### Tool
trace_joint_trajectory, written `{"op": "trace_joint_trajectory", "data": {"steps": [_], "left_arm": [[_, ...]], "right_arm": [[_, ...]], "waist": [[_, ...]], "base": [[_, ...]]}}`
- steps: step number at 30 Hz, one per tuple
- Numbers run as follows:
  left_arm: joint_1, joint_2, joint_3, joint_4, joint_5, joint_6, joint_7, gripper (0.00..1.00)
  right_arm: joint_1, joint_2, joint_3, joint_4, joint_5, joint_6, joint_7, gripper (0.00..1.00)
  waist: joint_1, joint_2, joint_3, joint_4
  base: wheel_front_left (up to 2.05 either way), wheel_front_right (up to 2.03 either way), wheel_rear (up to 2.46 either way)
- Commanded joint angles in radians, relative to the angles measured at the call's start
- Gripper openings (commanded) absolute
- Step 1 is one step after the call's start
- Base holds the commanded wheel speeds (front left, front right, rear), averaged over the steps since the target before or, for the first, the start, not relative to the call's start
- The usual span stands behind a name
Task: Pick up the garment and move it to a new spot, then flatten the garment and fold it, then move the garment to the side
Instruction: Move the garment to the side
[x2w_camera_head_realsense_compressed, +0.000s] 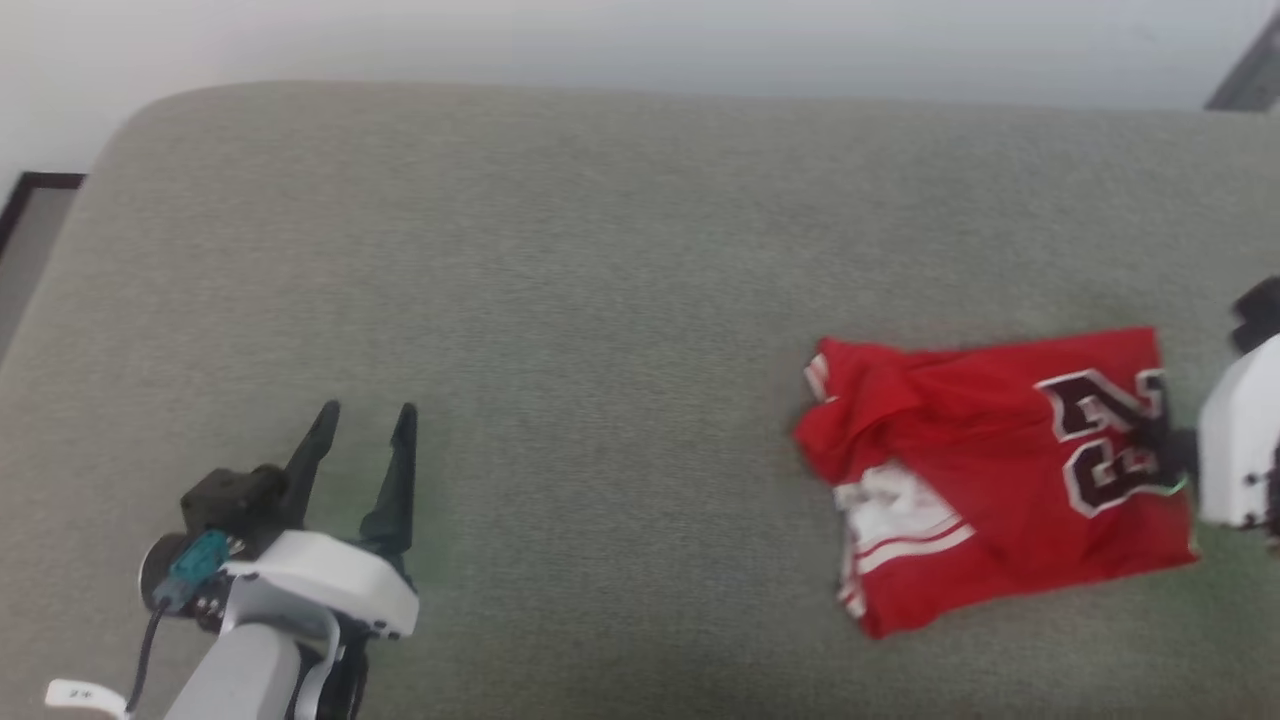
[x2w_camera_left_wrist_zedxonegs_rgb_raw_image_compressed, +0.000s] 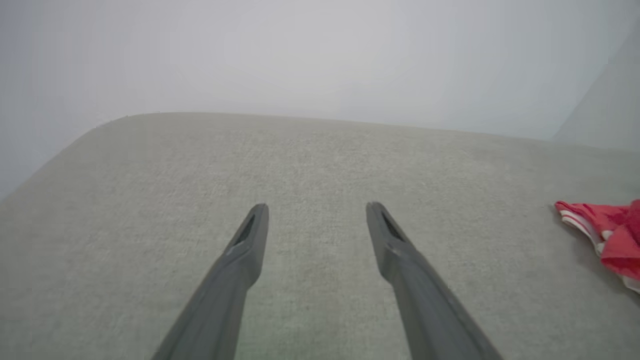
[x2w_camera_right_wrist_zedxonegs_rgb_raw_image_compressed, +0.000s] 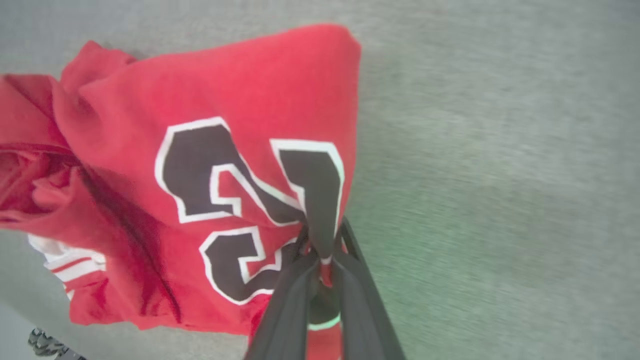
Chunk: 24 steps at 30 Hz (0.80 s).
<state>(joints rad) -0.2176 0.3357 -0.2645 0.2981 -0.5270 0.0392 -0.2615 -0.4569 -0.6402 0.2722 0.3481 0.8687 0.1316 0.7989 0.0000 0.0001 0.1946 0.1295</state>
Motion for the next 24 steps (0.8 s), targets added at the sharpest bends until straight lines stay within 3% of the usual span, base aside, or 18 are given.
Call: {"op": "trace_joint_trajectory", "data": {"steps": [1, 11, 24], "left_arm": [[-0.021, -0.007, -0.002, 0.002, 0.013, -0.005, -0.004, 1.00], [-0.155, -0.050, -0.046, 0.033, 0.064, -0.030, -0.004, 1.00], [-0.319, -0.101, -0.095, 0.081, 0.134, -0.070, -0.004, 1.00]], "right_arm": [[-0.015, -0.007, -0.010, 0.003, -0.009, -0.002, 0.002, 0.00], [-0.179, -0.123, -0.041, 0.069, -0.076, -0.002, -0.072, 0.00], [-0.386, -0.205, 0.039, 0.237, -0.179, -0.002, -0.347, 0.00]], "waist": [[0.0000, -0.0001, 0.018, -0.025], [0.0000, -0.0001, 0.101, -0.141], [0.0000, -0.0001, 0.203, -0.217]], "base": [[0.00, 0.00, 0.00], [0.00, 0.00, 0.00], [0.00, 0.00, 0.00]]}}
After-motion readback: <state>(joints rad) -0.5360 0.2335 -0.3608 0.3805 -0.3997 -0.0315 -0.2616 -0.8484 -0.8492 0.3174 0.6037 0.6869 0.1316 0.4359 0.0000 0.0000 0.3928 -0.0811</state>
